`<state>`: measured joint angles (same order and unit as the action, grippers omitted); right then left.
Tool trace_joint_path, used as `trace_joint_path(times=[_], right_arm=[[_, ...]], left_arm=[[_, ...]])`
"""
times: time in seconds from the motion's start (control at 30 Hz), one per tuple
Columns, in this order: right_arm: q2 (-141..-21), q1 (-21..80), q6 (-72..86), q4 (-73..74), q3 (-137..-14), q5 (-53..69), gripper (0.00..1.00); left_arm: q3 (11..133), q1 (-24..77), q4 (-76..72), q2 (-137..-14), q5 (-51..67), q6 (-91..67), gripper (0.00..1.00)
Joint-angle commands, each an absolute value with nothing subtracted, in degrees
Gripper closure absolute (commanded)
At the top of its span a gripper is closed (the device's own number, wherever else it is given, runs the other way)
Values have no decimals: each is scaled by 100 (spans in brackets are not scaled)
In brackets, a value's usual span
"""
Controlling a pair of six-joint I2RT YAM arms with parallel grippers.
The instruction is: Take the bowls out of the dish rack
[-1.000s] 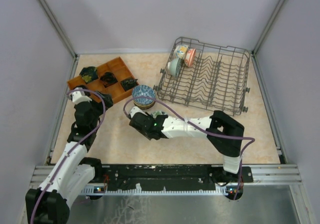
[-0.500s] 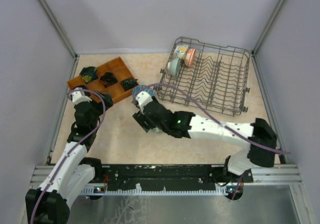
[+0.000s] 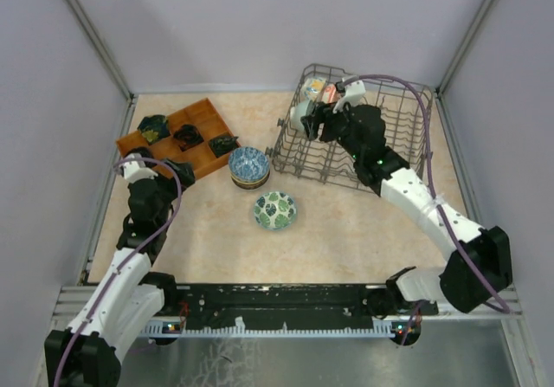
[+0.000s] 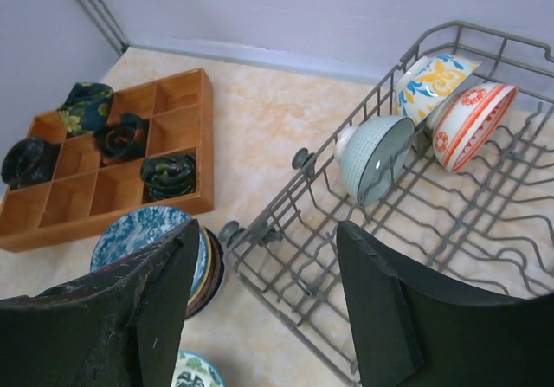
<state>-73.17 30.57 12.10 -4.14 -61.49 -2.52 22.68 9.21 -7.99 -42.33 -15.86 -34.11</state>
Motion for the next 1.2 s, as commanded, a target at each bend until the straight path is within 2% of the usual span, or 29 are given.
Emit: trace_joint_path(times=[0.0,0.2,0.53,1.17], right_arm=[[-7901,2416,1713,-1437,-6321,926,36],[-9043,1534,2432,-2575,-6444,2081,36],[-10813,1242,2717,-3030,-7322,2660,36],[-12115,1171,3340,-3600,-8206,3206,40]], left_arm=[[2140,888,-1116,-4076,-1646,-3460,1],[2119,888,-1319,-4255,-1595,-3446,1],[2181,888,-1760,-4776,-1434,-3356,1],[2266,888,-2068,-5227,-1212,-3148,1]])
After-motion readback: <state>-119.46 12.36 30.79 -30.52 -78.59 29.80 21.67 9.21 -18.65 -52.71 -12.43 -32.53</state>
